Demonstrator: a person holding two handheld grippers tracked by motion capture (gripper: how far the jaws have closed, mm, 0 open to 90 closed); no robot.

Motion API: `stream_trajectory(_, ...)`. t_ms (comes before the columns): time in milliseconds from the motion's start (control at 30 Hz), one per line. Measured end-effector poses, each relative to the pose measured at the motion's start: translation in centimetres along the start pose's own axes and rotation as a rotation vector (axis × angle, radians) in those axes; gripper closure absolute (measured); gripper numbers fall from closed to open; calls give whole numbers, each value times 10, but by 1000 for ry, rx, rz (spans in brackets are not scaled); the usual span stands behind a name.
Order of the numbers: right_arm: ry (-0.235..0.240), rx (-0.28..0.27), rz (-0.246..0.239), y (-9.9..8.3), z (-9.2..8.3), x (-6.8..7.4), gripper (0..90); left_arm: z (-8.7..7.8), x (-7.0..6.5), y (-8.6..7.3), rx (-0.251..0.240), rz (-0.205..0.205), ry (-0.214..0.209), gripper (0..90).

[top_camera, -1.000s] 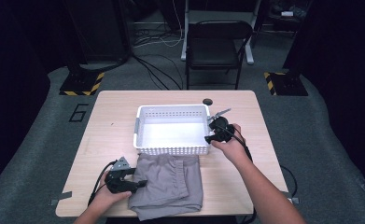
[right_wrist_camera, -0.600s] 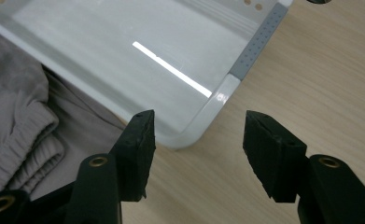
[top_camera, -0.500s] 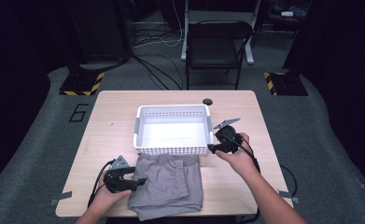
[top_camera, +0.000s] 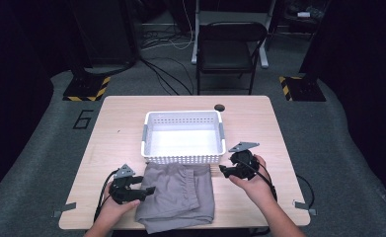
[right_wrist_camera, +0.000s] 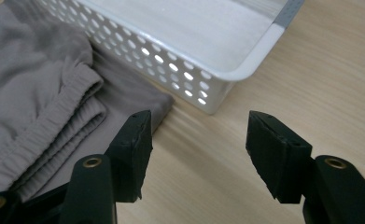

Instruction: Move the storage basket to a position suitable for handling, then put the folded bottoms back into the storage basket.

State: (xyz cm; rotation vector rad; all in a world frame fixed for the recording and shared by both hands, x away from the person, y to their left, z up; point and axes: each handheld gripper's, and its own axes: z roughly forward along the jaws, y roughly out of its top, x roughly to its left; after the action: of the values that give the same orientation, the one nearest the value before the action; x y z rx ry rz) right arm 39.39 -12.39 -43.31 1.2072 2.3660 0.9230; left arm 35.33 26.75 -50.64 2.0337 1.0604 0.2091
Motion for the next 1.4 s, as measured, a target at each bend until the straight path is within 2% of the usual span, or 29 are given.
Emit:
stream_trajectory(33,10,7,11,-3,0,2,401,2,-1,0,-8,2,11,264)
stream_trajectory(133,30,10,24,-10,4,9,388,5,-2,-1,10,7,28,282)
stream_trajectory(167,35,17,17,-12,6,11,380,6,-3,-1,20,-4,30,290)
stream_trajectory(200,35,23,16,-14,8,14,376,7,-2,-2,25,12,33,294)
stream_trajectory(300,40,27,30,-19,14,18,368,7,0,-2,45,1,19,300)
stream_trajectory(333,45,29,25,-20,16,19,365,8,1,-3,37,11,33,300)
stream_trajectory(367,38,35,44,-20,17,21,362,8,1,-3,40,5,31,299)
stream_trajectory(400,34,29,29,-21,19,21,362,9,0,-4,40,-7,30,299)
stream_trajectory(433,30,33,29,-21,20,22,362,10,1,-4,66,-13,15,297)
stream_trajectory(467,24,26,26,-21,22,23,361,10,2,-4,71,-5,13,287)
stream_trajectory(500,21,23,25,-21,23,24,361,11,1,-5,54,-9,25,286)
stream_trajectory(633,33,18,31,-23,28,29,353,13,1,-5,47,-3,32,274)
stream_trajectory(700,40,11,53,-25,29,32,350,15,0,-6,28,-1,39,251)
stream_trajectory(733,42,3,43,-26,30,32,345,15,0,-7,24,1,41,224)
stream_trajectory(833,62,13,57,-30,34,36,330,16,-2,-8,32,45,37,175)
stream_trajectory(900,68,21,45,-32,36,37,326,17,-5,-7,35,42,35,140)
stream_trajectory(1033,68,42,33,-35,39,43,326,19,-8,-6,38,32,36,143)
stream_trajectory(1067,66,32,31,-36,39,44,326,19,-10,-6,43,18,39,145)
stream_trajectory(1133,68,34,26,-37,39,44,326,20,-11,-5,47,18,47,155)
stream_trajectory(1167,67,34,35,-38,39,46,326,19,-12,-4,52,21,48,158)
stream_trajectory(1200,64,31,32,-38,39,46,326,20,-13,-5,45,6,49,164)
stream_trajectory(1233,68,28,39,-38,38,46,326,19,-13,-5,57,19,49,172)
stream_trajectory(1300,72,29,54,-39,37,48,325,19,-14,-5,60,15,47,177)
stream_trajectory(1400,72,18,50,-41,38,50,322,17,-14,-5,63,-4,53,201)
